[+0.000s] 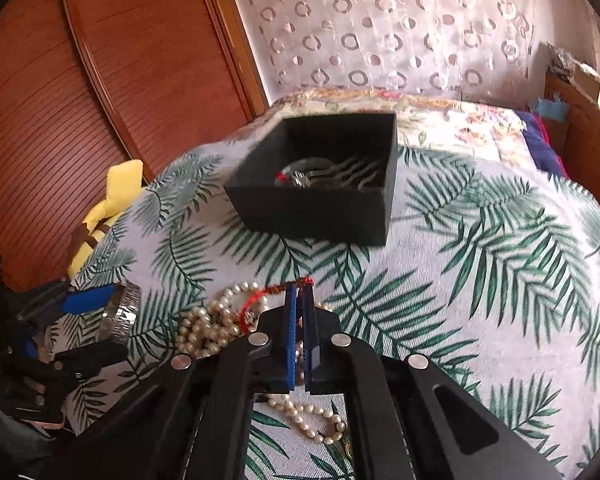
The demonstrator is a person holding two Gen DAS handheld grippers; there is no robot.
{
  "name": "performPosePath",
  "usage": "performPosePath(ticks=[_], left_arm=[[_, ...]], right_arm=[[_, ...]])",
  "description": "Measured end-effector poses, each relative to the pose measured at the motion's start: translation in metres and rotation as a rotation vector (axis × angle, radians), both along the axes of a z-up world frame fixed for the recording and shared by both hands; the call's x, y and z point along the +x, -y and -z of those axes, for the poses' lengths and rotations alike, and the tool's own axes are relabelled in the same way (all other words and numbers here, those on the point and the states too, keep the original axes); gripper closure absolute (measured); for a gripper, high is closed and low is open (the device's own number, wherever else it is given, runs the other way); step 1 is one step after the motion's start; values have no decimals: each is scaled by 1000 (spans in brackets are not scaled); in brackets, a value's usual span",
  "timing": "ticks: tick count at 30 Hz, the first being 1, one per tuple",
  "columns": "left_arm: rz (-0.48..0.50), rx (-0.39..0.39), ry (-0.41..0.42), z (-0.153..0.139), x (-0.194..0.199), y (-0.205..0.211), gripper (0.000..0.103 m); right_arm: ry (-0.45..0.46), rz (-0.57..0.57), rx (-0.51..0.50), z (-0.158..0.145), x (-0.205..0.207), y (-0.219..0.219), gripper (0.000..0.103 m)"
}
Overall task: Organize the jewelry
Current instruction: 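Grasp the metal bangle with the left tool while the right tool lifts the red bead bracelet, then release the red bracelet into the box with the right tool while the left tool drops the metal bangle in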
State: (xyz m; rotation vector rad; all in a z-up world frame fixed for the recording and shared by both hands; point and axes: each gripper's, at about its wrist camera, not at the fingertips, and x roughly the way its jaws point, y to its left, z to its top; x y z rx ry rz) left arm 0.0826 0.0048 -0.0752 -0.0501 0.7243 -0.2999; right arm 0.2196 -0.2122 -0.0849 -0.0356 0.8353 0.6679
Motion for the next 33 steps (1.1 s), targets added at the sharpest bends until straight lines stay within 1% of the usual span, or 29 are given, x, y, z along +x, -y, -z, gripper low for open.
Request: performPosePath(ticks=[5, 10, 14, 21, 26, 33], left_arm=[[-7, 2, 8, -3, 4, -3, 46], [-9, 14, 28, -11, 11, -2, 46], [-7, 23, 44, -19, 19, -3, 46], [-10, 32, 63, -31, 36, -4, 46], [-17, 41, 75, -38, 47, -4, 46], [-28, 63, 78, -40, 68, -6, 46]], right_arm=[[69, -17, -4, -23, -5, 1, 100], [123, -31, -11, -45, 0, 0, 100], [165, -28, -27, -61, 11, -4, 100], [211, -11, -47, -78, 37, -10, 100], [216, 6, -76, -78, 55, -16, 100], [181, 23, -105, -58, 75, -20, 100]])
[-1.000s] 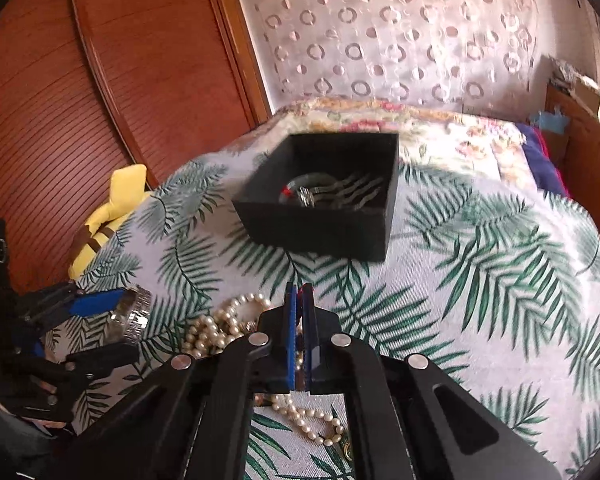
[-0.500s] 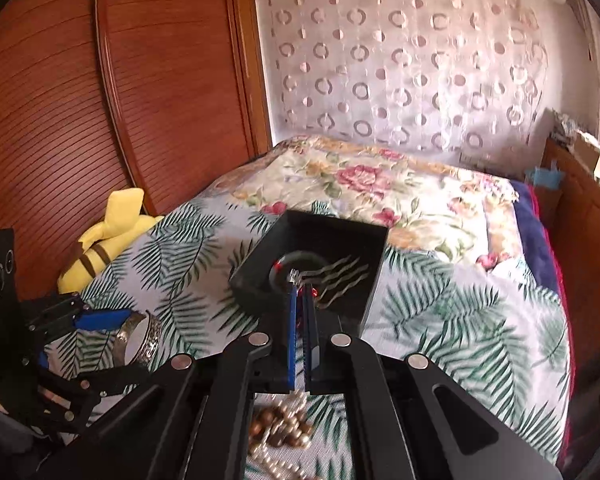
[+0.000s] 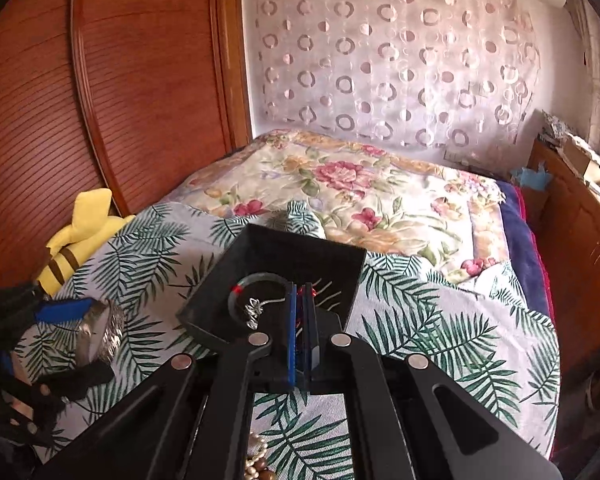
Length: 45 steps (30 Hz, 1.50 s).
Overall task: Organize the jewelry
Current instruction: 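Release the red bracelet into the box with the right tool while the left tool drops the metal bangle in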
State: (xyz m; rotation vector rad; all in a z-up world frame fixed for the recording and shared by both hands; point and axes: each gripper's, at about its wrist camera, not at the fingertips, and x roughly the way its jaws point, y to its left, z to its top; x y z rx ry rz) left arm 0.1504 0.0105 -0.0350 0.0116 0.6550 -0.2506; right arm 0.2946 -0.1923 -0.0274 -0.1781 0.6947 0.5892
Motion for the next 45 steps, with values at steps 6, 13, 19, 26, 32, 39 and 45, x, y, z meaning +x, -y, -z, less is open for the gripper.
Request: performPosePath(ticks=[6, 13, 19, 26, 32, 39, 45], left_arm=[[-1, 14, 9, -3, 18, -1, 46], [1, 21, -5, -6, 39, 5, 46], [-4, 24, -38, -1, 64, 8, 46], [-2, 51, -54, 4, 83, 17, 46], [8, 77, -76, 11, 101, 30, 45], [3, 132, -135, 29, 118, 45, 45], [2, 158, -138, 31, 118, 51, 45]], right_arm=[[-44, 14, 2, 17, 12, 0, 99], [-56, 31, 29, 18, 17, 3, 96], [-40, 28, 48, 10, 20, 7, 86], [-40, 28, 66, 4, 19, 17, 86], [-42, 44, 56, 9, 11, 37, 86], [-44, 44, 60, 17, -4, 56, 86], [-41, 33, 57, 22, -19, 64, 85]])
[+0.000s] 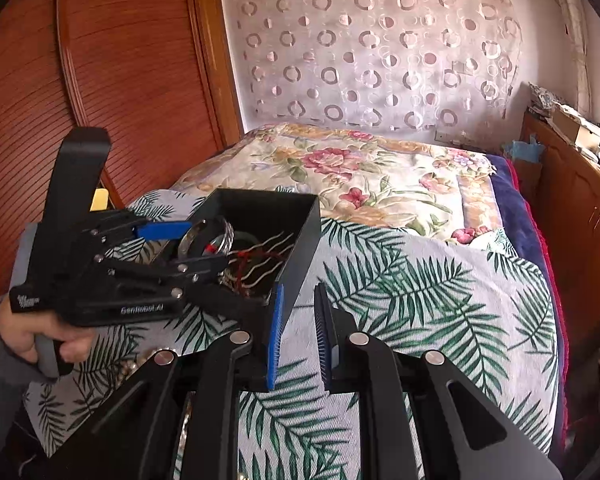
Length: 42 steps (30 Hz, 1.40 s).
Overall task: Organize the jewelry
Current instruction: 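Release the red bracelet into the box with the right tool while the left tool drops the metal bangle in, then move both tools back to the pearl and wooden bead pile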
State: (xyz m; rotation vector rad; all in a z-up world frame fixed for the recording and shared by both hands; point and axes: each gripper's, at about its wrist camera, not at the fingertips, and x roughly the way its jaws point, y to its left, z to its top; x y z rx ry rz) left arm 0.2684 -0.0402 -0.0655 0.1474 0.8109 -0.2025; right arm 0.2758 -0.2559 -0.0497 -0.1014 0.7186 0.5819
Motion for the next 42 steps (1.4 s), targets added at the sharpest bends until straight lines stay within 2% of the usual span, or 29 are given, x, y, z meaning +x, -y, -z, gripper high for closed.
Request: performPosePath(ticks=[7, 12, 14, 16, 21, 24, 30, 36, 38, 42], left_arm=[[7, -17, 47, -12, -14, -4, 39], [17, -46, 101, -26, -41, -11, 32], [18, -61, 118, -29, -56, -16, 24], [18, -71, 132, -31, -68, -18, 20], [13, -90, 132, -21, -106, -30, 16], [4, -113, 112, -11, -125, -42, 16], [5, -104, 81, 5, -152, -54, 16], [13, -142, 15, 20, -161, -60, 36], [20, -157, -4, 24, -162, -59, 48], [49, -158, -21, 28, -162, -50, 62]], right_arm=[[-2, -19, -8, 6, -24, 5, 85], [2, -34, 2, 9, -51, 9, 85], [3, -43, 3, 11, -61, 10, 85], [9, -52, -3, 15, -76, 8, 85], [-10, -72, 7, 24, -100, 7, 85], [-16, -62, -11, 32, -112, 8, 78], [-43, -57, -7, 47, -132, 12, 78], [-57, -44, -23, 59, -141, 11, 77], [-60, -46, -26, 62, -142, 10, 77], [-53, -42, -30, 65, -145, 8, 77]])
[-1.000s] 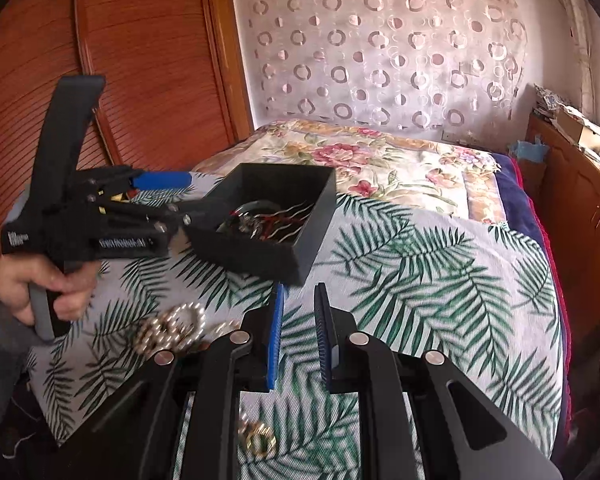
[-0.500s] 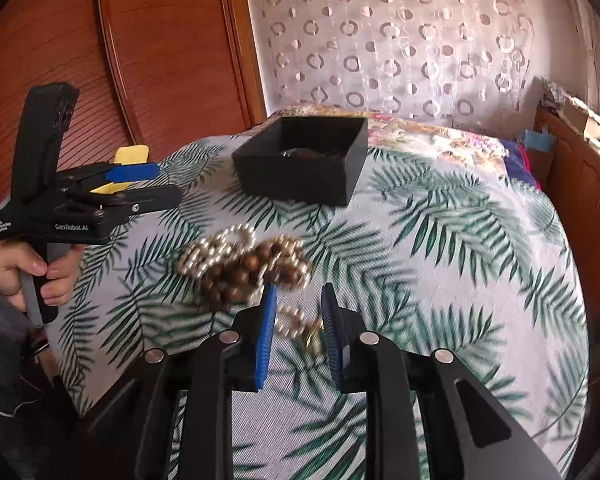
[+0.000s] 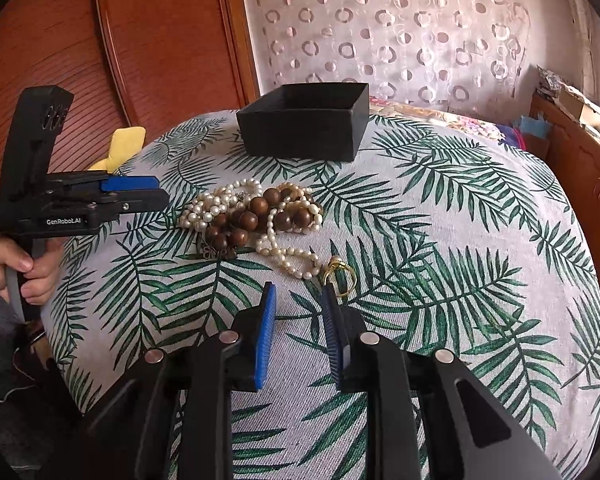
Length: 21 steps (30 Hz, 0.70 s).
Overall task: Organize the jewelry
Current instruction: 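Move both tools back to the pearl and wooden bead pile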
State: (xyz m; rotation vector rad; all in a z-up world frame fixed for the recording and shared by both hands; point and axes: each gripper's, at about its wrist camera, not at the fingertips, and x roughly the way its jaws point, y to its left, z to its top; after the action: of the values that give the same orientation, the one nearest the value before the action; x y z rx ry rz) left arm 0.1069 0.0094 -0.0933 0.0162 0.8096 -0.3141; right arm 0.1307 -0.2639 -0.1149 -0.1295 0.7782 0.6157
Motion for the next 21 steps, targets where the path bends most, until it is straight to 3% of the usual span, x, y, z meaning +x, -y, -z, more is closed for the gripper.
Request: performPosePath(ticks=[5, 19, 21], left_arm=[[22, 4, -17, 4, 6, 12, 82], [-6, 95, -44, 18, 22, 24, 85], [2, 111, -31, 18, 19, 25, 92]], right_arm=[[15, 6, 7, 1, -2, 2, 77], [29, 17, 1, 0, -3, 0, 77], [28, 17, 3, 1, -3, 0, 77]])
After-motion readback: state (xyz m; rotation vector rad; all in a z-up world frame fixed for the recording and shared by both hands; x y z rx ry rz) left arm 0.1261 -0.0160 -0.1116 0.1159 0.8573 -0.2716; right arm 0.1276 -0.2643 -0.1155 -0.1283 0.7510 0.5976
